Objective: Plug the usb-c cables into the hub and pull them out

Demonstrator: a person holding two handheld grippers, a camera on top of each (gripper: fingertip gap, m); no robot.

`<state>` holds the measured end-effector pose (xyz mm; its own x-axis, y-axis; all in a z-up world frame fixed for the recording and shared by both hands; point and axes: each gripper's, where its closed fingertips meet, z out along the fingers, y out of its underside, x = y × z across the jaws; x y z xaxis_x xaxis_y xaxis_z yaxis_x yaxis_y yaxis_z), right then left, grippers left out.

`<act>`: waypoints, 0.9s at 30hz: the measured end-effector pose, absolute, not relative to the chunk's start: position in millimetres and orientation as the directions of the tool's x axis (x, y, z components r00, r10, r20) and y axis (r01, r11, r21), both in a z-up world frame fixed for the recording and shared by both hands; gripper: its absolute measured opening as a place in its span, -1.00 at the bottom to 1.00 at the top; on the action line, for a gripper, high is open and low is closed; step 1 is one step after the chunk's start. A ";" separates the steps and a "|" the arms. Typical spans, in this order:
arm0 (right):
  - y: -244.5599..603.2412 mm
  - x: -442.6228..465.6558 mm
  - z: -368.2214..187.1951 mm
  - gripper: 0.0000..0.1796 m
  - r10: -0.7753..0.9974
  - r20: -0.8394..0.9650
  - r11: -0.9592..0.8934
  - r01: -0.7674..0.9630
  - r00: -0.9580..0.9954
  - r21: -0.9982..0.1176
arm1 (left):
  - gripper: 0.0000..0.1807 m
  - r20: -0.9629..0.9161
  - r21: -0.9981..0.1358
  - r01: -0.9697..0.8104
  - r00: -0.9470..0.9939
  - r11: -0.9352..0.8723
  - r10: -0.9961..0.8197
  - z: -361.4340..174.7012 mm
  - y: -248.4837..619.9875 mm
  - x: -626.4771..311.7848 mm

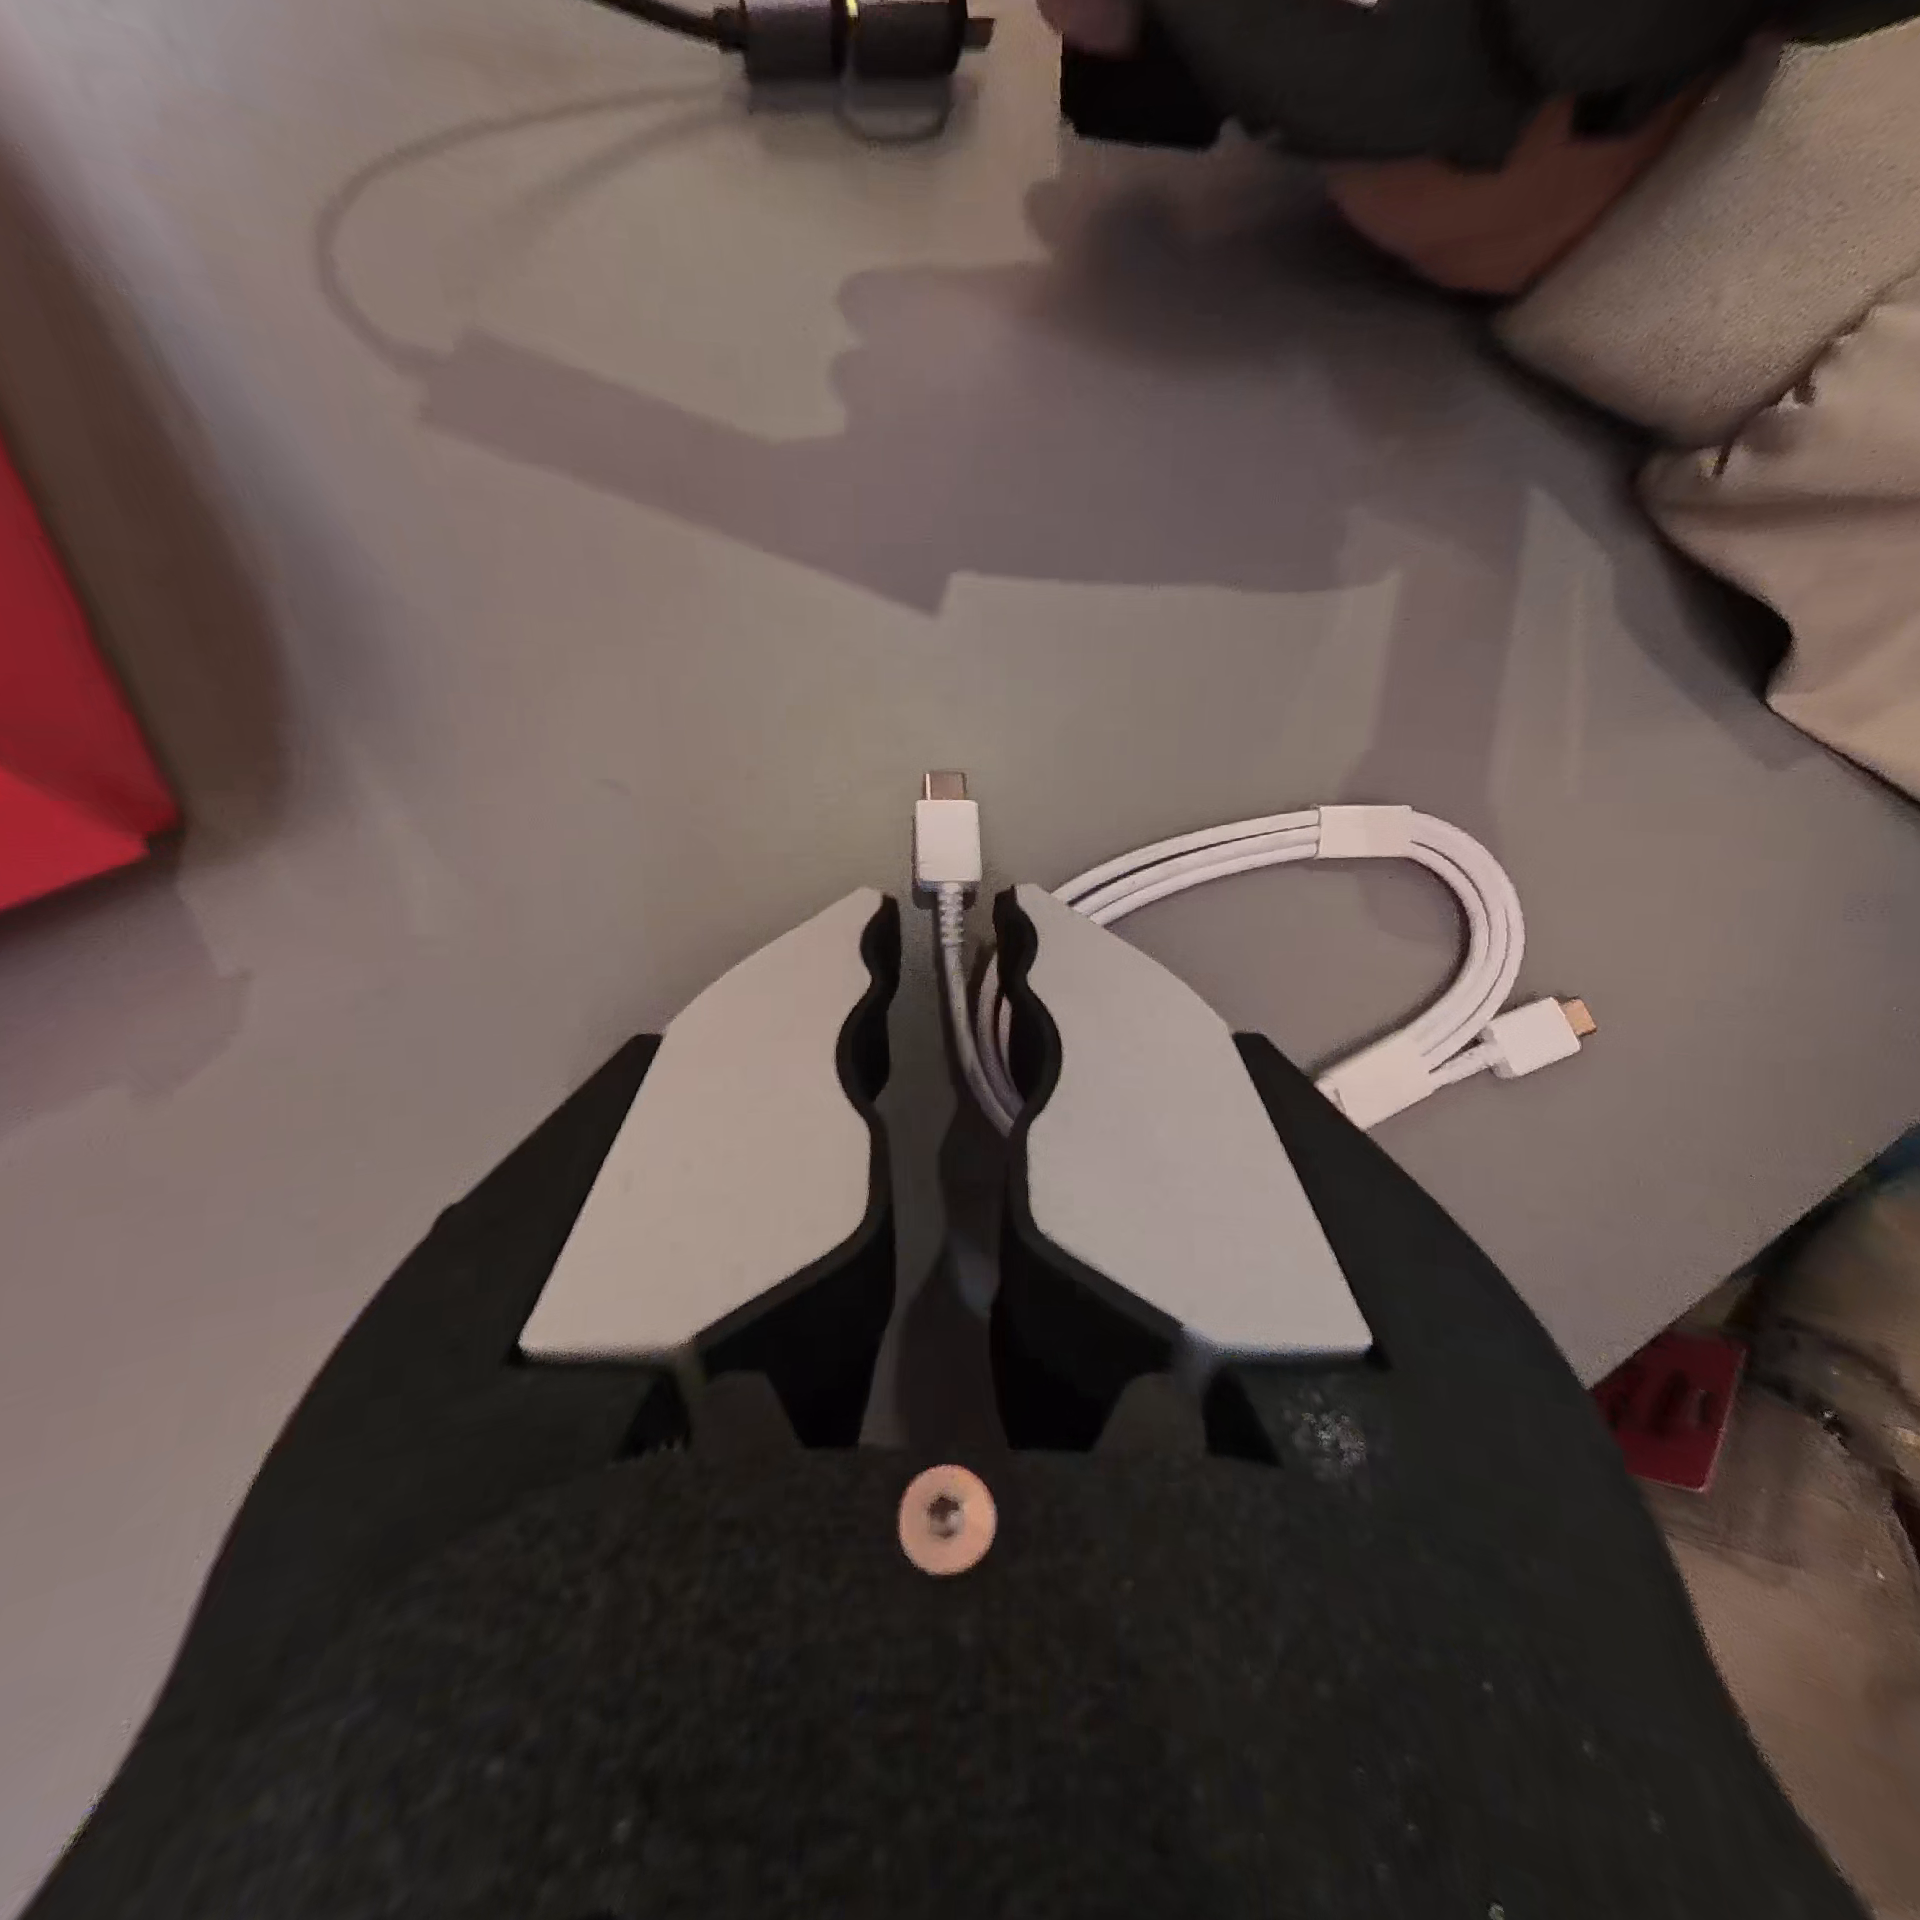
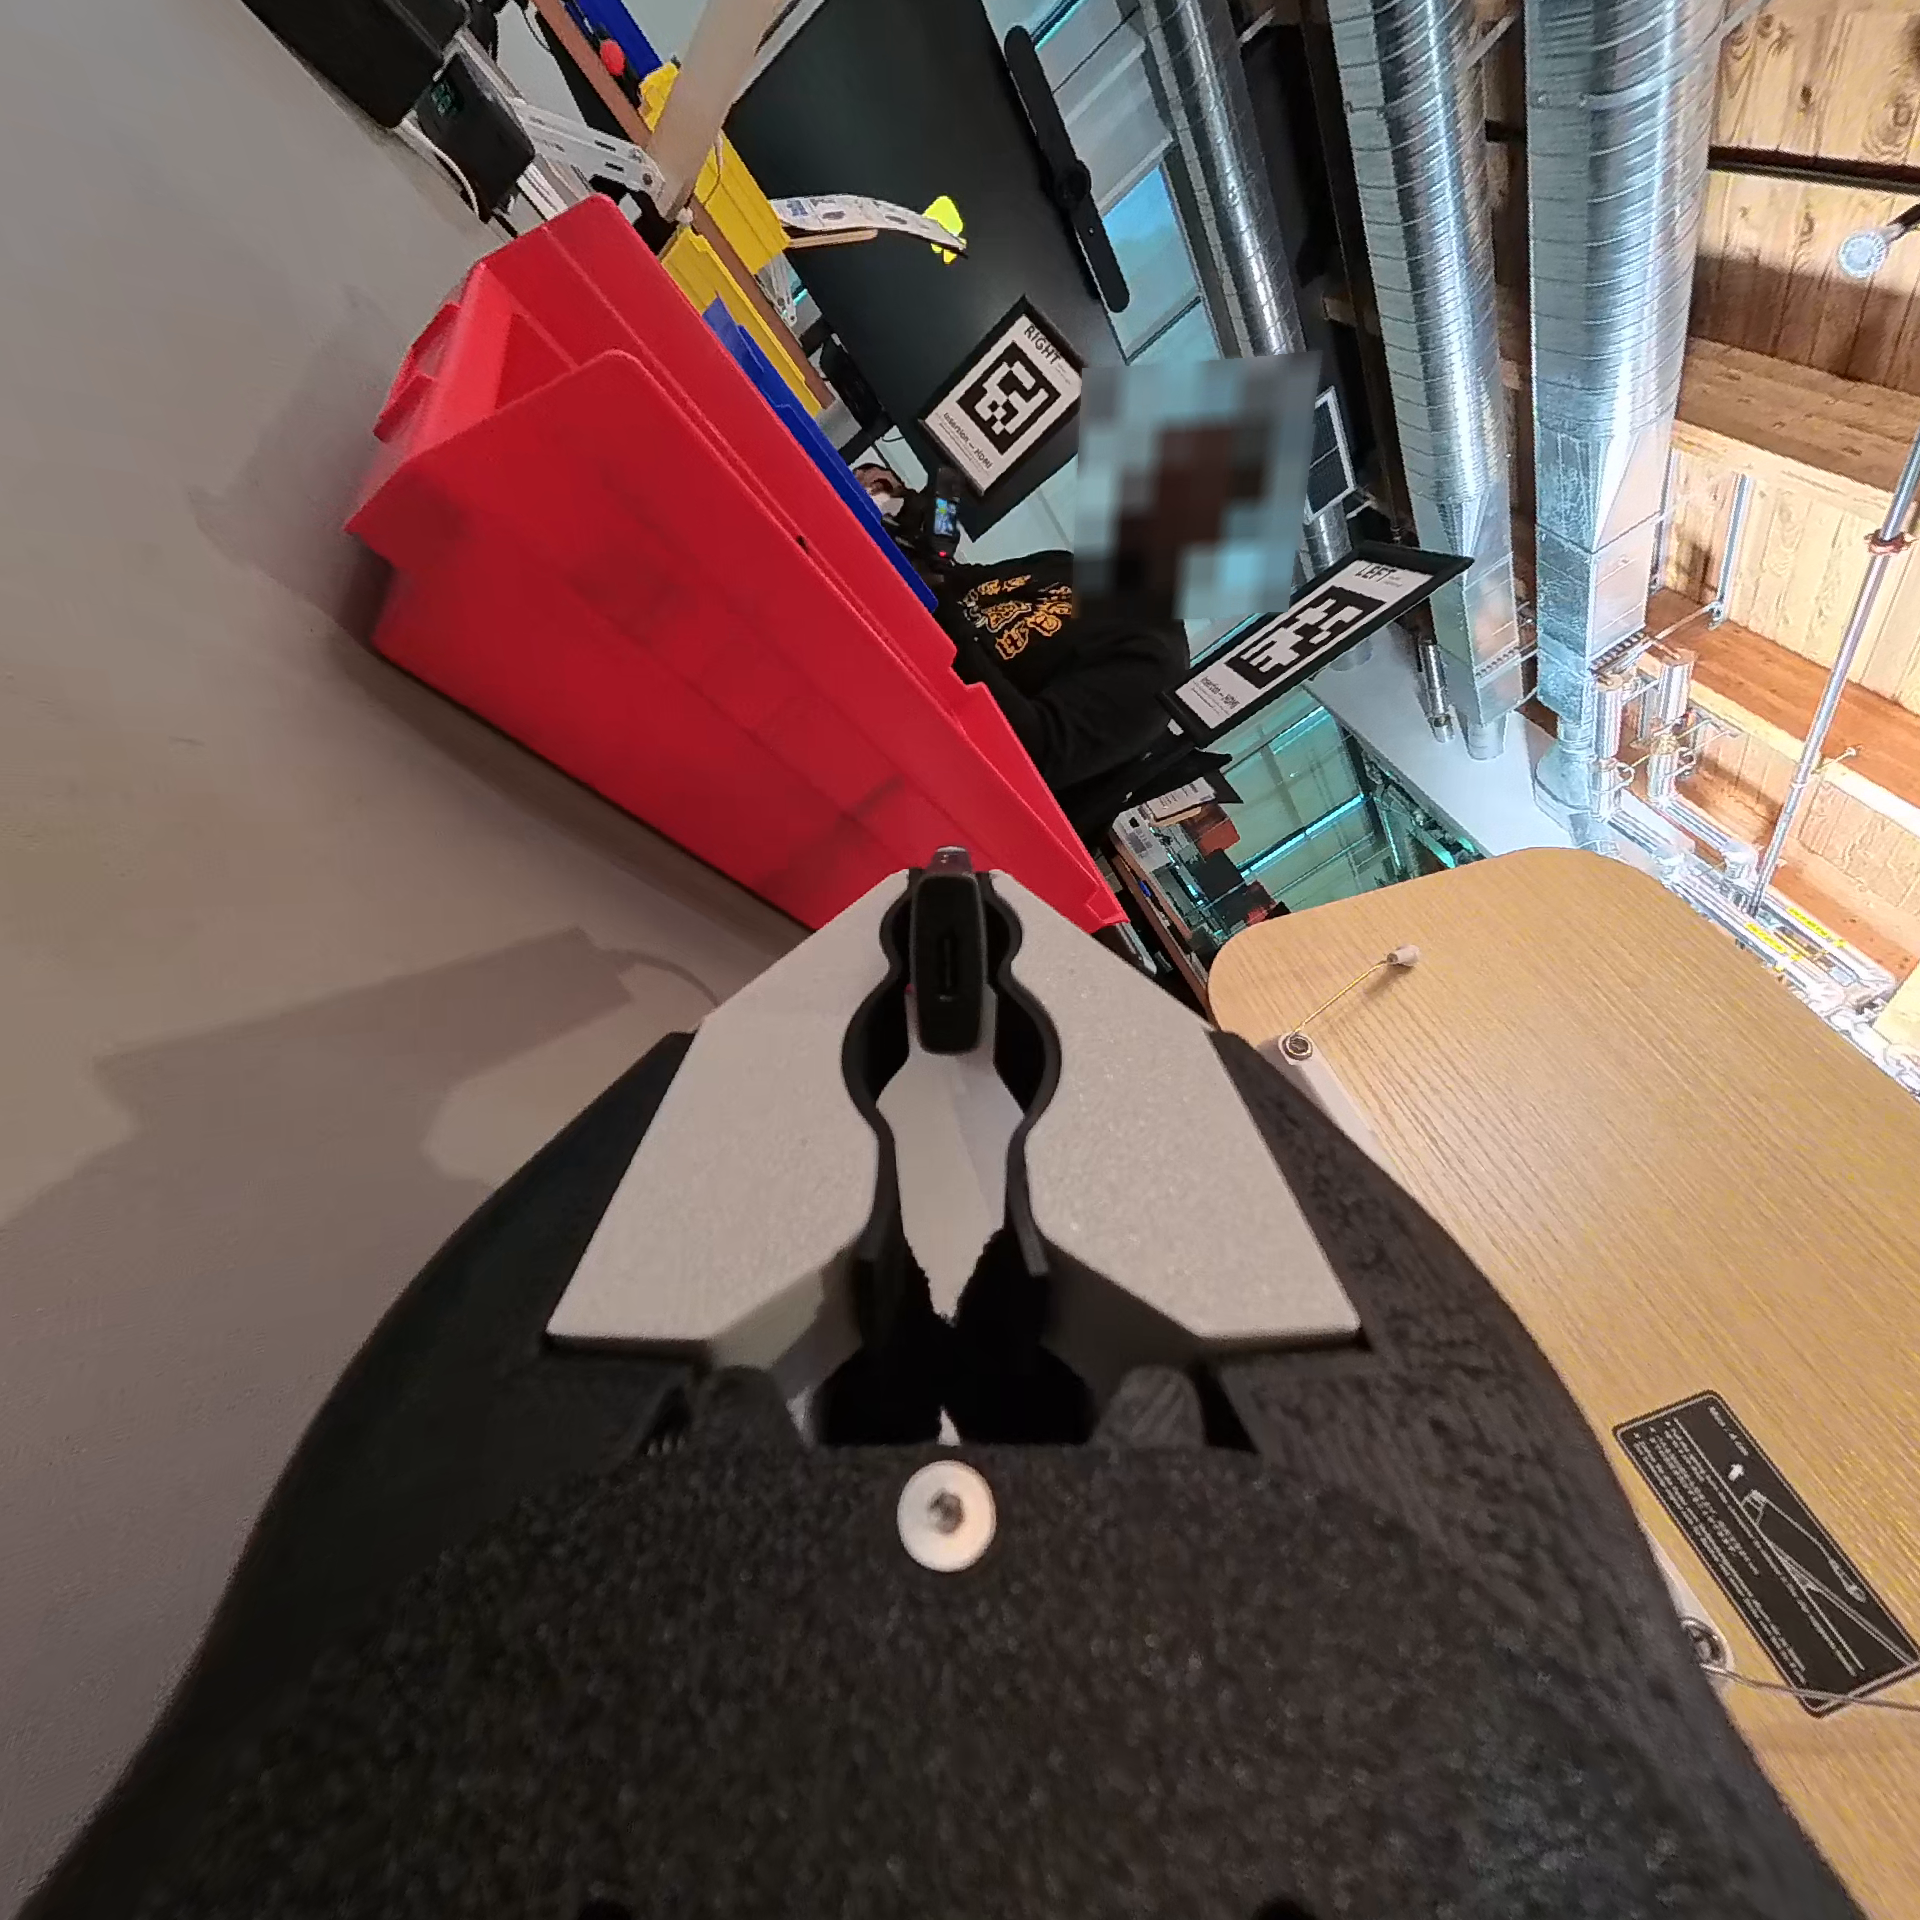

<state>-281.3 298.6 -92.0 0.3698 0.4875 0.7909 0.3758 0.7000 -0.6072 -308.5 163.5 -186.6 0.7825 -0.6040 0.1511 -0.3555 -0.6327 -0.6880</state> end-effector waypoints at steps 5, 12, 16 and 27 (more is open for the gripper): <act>298.1 -281.8 -92.8 -0.91 0.489 0.791 0.700 0.376 0.367 -0.607 | -0.95 0.173 -0.659 -0.363 0.779 -0.659 -0.603 -195.1 165.8 -304.7; 297.3 -282.0 -93.0 -0.91 0.483 0.795 0.704 0.377 0.367 -0.602 | -0.96 -0.024 -0.658 -0.523 0.733 -0.541 -0.679 -197.2 166.6 -307.3; 296.1 -282.3 -92.8 -0.91 0.469 0.805 0.714 0.381 0.363 -0.588 | -0.96 -0.110 -0.633 -0.612 0.677 -0.474 -0.728 -168.3 181.8 -311.7; 278.1 -288.4 -90.6 -0.90 0.360 0.879 0.800 0.381 0.314 -0.464 | -0.96 -0.032 -0.638 -0.638 0.582 -0.432 -0.813 -94.4 242.2 -295.7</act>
<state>-288.4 278.1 -90.6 0.3139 0.3596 0.8787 0.3815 0.7998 -0.4635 -295.7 242.2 -94.4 0.5818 -0.8127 -0.0318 -0.6376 -0.4315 -0.6381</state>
